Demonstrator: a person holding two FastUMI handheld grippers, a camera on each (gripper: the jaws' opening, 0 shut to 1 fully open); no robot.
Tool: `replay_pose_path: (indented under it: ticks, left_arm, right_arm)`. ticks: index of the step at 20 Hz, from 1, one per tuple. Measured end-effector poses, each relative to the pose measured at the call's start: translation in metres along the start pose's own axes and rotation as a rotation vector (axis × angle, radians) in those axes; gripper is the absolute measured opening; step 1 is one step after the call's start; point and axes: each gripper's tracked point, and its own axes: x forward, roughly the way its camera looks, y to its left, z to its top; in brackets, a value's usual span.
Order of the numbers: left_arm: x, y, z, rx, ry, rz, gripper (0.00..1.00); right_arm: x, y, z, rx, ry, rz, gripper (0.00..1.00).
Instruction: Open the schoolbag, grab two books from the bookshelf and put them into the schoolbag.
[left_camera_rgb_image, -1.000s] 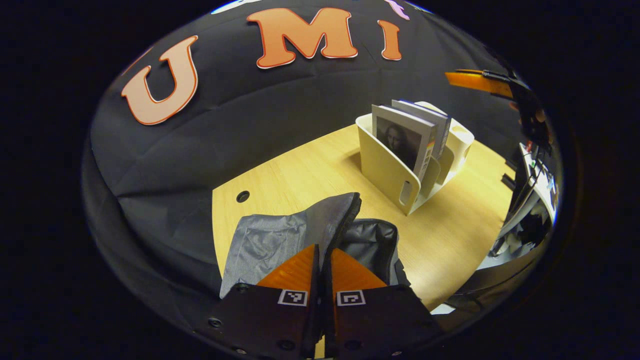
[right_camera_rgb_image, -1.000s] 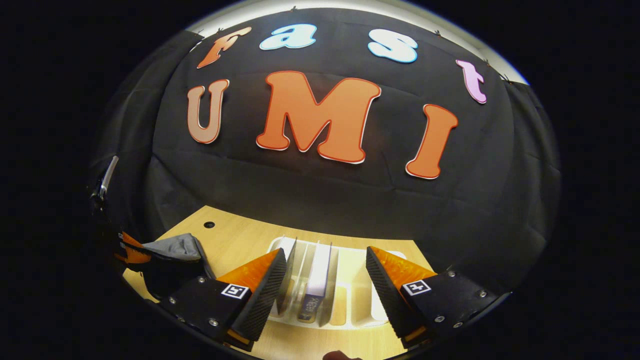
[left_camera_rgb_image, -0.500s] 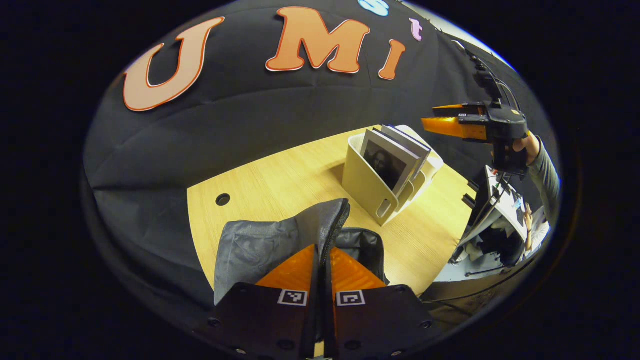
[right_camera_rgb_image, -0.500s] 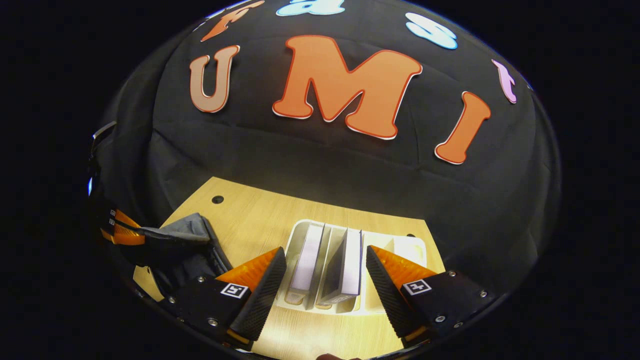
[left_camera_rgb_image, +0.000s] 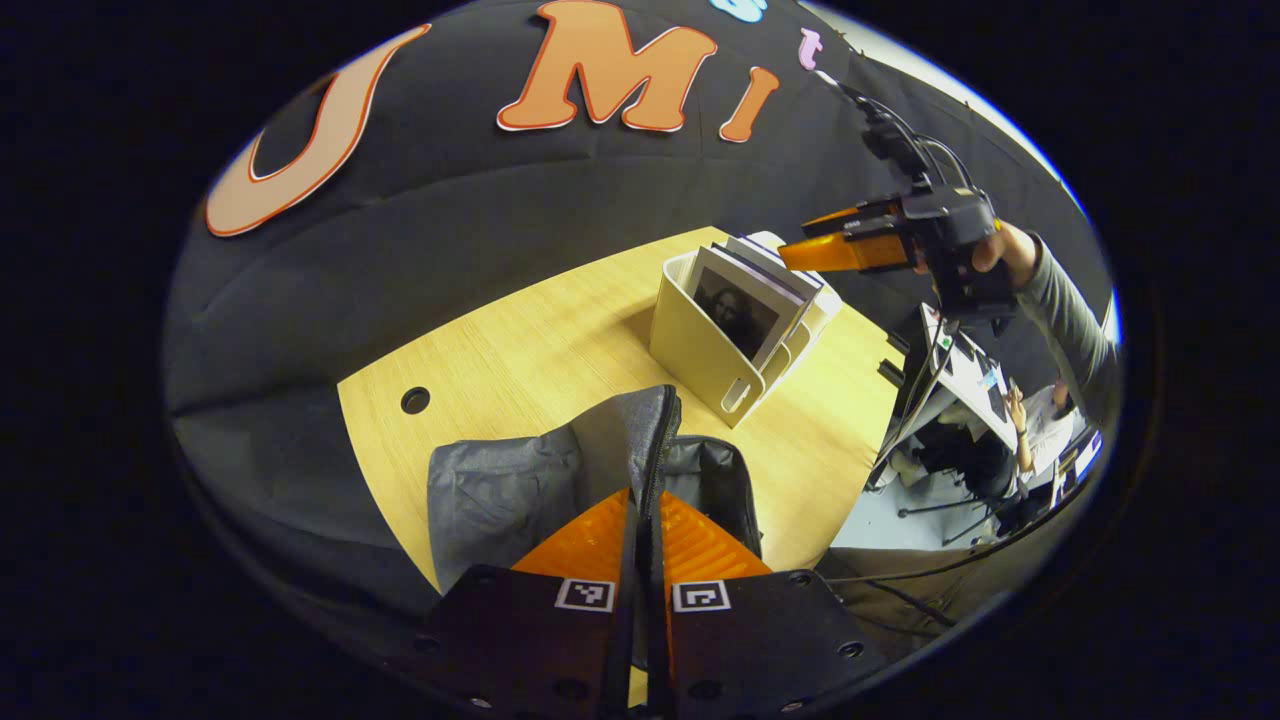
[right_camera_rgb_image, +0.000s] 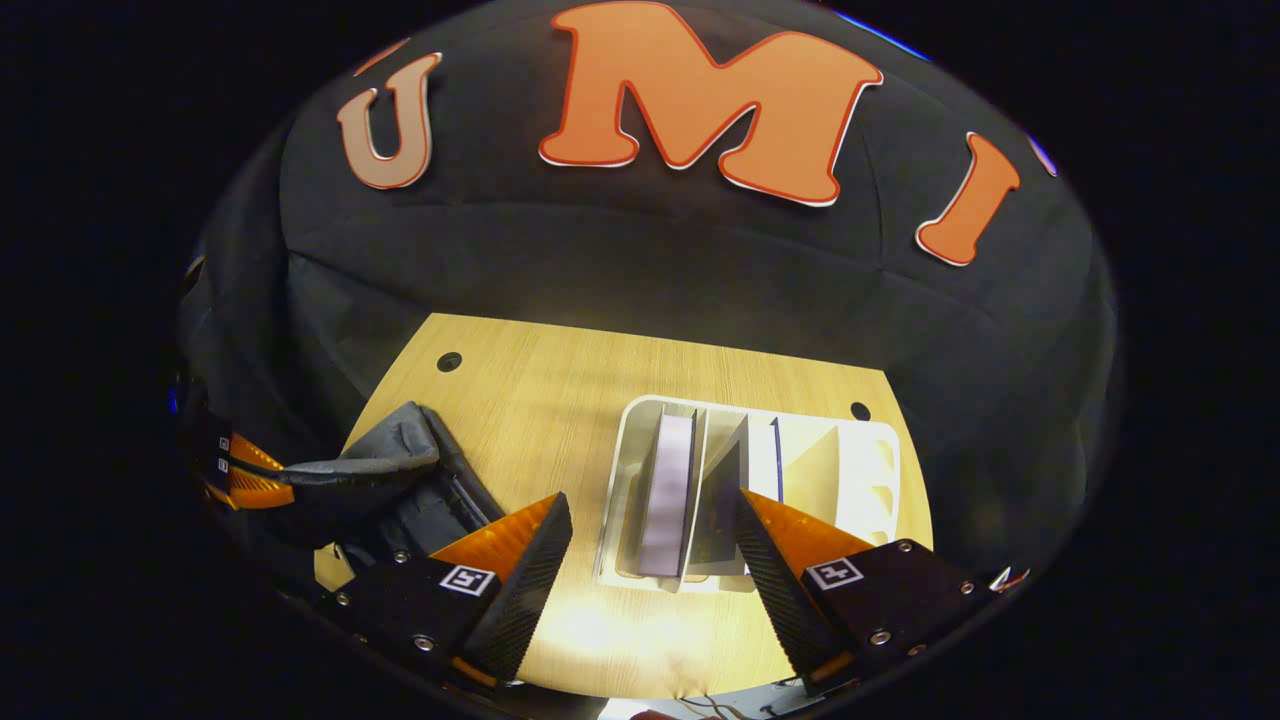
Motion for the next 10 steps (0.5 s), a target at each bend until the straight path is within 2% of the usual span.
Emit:
replay_pose_path:
  ticks: [1, 3, 4, 10]
  left_arm:
    - [-0.001, 0.001, -0.002, 0.000, 0.010, -0.011, 0.07]
    - [-0.001, 0.005, 0.002, 0.000, 0.014, -0.016, 0.10]
    - [-0.003, 0.005, 0.005, 0.000, 0.015, -0.026, 0.07]
    - [-0.004, 0.008, 0.003, -0.005, 0.043, -0.033, 0.07]
  right_arm:
    - [0.007, -0.006, 0.001, 0.015, 0.016, -0.021, 0.97]
    - [0.022, -0.011, -0.002, 0.039, 0.082, -0.017, 0.97]
    - [0.030, -0.010, -0.004, 0.044, 0.111, -0.001, 0.98]
    - [0.071, -0.009, -0.024, 0.050, 0.295, -0.004, 0.94]
